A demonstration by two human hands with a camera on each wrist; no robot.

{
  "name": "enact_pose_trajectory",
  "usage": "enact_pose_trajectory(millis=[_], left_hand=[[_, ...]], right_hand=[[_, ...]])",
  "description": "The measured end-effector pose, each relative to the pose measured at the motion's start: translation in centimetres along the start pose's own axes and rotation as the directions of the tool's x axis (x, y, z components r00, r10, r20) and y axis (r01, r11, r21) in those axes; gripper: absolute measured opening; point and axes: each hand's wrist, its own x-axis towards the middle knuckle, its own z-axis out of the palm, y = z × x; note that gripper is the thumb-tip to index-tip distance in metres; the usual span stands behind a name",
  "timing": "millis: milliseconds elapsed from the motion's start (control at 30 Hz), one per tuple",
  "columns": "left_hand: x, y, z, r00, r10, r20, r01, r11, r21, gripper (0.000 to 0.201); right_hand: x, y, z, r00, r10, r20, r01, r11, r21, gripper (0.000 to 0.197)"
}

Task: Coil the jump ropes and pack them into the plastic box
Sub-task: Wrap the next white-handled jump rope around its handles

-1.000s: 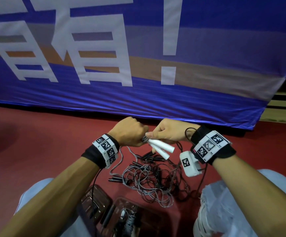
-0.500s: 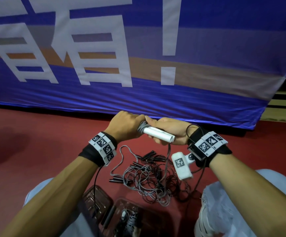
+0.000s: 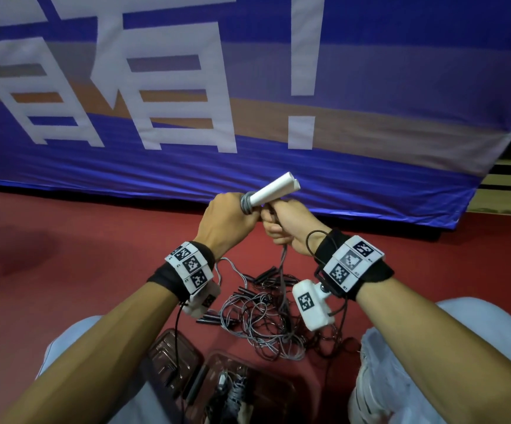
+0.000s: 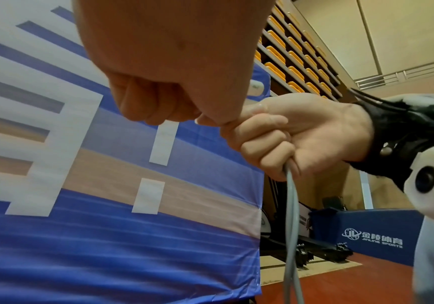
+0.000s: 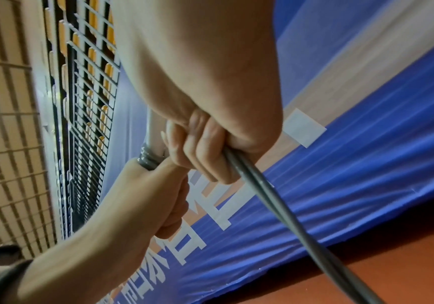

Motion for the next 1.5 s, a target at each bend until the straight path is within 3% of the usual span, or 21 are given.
enact_pose_trajectory(millis=[167, 300, 400, 500, 667, 733, 833, 900, 1033, 1267, 1400, 1500], left_hand=[[0.0, 0.4, 0.4, 0.994, -0.105, 0.012, 0.106, 0.991, -0.077, 0.033], [0.0, 0.3, 0.8, 0.988, -0.152, 0.020, 0.153, 0.988, -0.024, 0.035], [0.0, 0.3, 1.3, 0.978, -0.205, 0.033, 0.205, 0.979, 0.002, 0.040], [0.3, -0.1, 1.7, 0.964, -0.247, 0.097, 0.242, 0.969, 0.056, 0.041], [0.5, -0.5, 1.9, 0.952, -0.248, 0.181, 0.209, 0.955, 0.208, 0.038], [0.6, -0.6, 1.8, 0.948, -0.248, 0.201, 0.196, 0.949, 0.246, 0.041], [0.6, -0.4, 1.6, 0.941, -0.218, 0.257, 0.147, 0.952, 0.270, 0.040], [0.4, 0.0, 1.7, 0.941, -0.182, 0.284, 0.090, 0.947, 0.308, 0.037], [0.4, 0.5, 1.5, 0.945, -0.136, 0.298, 0.008, 0.919, 0.395, 0.041], [0.7, 0.4, 0.0, 0.890, -0.147, 0.432, -0.093, 0.868, 0.488, 0.054], [0.9, -0.2, -1.3, 0.867, -0.127, 0.482, -0.160, 0.845, 0.510, 0.056], [0.5, -0.6, -1.3, 0.811, -0.064, 0.582, -0.244, 0.867, 0.435, 0.057]], right_hand=[[0.0, 0.3, 0.5, 0.987, -0.072, -0.141, 0.033, 0.965, -0.261, 0.053], [-0.1, 0.7, 1.0, 0.974, -0.119, -0.193, 0.040, 0.929, -0.369, 0.053], [0.1, 1.0, 1.1, 0.979, -0.122, -0.165, 0.017, 0.848, -0.530, 0.053], [-0.3, 1.6, 1.6, 0.982, -0.138, -0.125, 0.017, 0.734, -0.679, 0.041], [-0.9, 2.4, 0.9, 0.988, -0.141, -0.065, 0.035, 0.610, -0.792, 0.036], [-0.9, 2.1, 0.0, 0.978, -0.206, -0.039, 0.073, 0.511, -0.857, 0.033], [-1.0, 1.7, -1.4, 0.937, -0.346, 0.046, 0.110, 0.170, -0.979, 0.032], [-0.9, 1.7, -2.2, 0.911, -0.407, 0.062, 0.090, 0.049, -0.995, 0.035], [-1.0, 1.9, -2.1, 0.900, -0.433, 0.055, 0.060, -0.003, -0.998, 0.039], [-1.3, 0.9, -1.8, 0.905, -0.426, -0.023, -0.053, -0.059, -0.997, 0.066], [-1.4, 0.5, -1.7, 0.870, -0.465, 0.164, 0.105, -0.150, -0.983, 0.073], [-1.9, 0.5, -1.6, 0.818, -0.484, 0.310, 0.294, -0.111, -0.949, 0.072]])
